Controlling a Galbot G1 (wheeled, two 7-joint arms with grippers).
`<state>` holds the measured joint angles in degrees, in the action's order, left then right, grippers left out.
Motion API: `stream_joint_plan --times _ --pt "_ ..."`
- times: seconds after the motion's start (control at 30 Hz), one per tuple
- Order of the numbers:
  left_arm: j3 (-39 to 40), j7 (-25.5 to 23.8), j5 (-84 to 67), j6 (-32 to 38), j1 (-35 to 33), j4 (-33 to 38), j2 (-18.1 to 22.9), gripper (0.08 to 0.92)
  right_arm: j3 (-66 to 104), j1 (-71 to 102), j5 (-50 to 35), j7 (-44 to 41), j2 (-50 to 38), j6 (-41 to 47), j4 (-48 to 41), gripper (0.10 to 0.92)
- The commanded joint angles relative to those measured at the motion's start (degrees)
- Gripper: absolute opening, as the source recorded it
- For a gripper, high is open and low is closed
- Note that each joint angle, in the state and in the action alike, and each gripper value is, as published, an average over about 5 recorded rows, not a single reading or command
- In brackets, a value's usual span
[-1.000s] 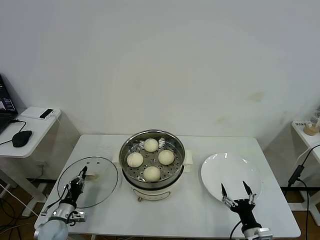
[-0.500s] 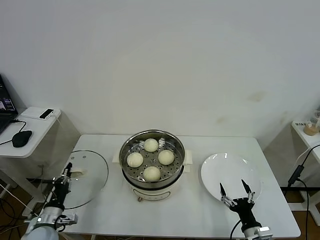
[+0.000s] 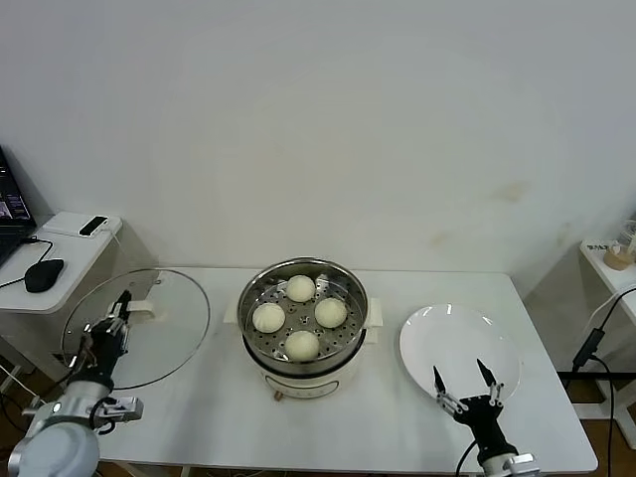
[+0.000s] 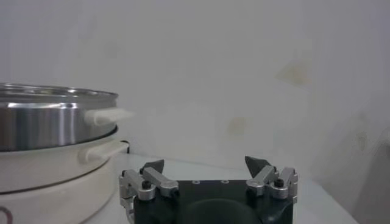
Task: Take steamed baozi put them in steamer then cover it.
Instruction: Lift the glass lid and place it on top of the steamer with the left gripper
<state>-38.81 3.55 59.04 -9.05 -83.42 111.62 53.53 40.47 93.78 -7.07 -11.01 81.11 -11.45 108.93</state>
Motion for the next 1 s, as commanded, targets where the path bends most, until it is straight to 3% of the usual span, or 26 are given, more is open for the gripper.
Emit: stream_joint_plan --times 0.03,0.17,0.33,0.6,1.0 --pt "13.7 -7.8 -2.1 -9.6 9.4 7.4 -6.2 0.136 0.2 0.2 8.0 1.0 1.5 -0.4 -0.6 0.823" --pt "20.8 -11.0 -0.1 -13.5 14.8 7.6 -4.1 0.136 -0.2 0.0 11.4 1.6 1.8 -0.6 -1.6 0.823" --pt "28.8 -14.9 4.7 -17.7 21.8 6.1 1.3 0.136 -1.5 -1.0 13.3 2.4 2.6 0.3 -2.5 0.823" --pt "35.6 -19.2 10.6 -21.6 30.2 2.1 9.2 0.136 -3.0 -2.1 16.7 2.9 3.8 0.5 -4.2 0.823" --pt "41.1 -19.6 14.7 -22.8 33.4 -2.8 19.5 0.136 -3.3 -2.1 18.4 2.8 4.7 0.2 -5.0 0.823"
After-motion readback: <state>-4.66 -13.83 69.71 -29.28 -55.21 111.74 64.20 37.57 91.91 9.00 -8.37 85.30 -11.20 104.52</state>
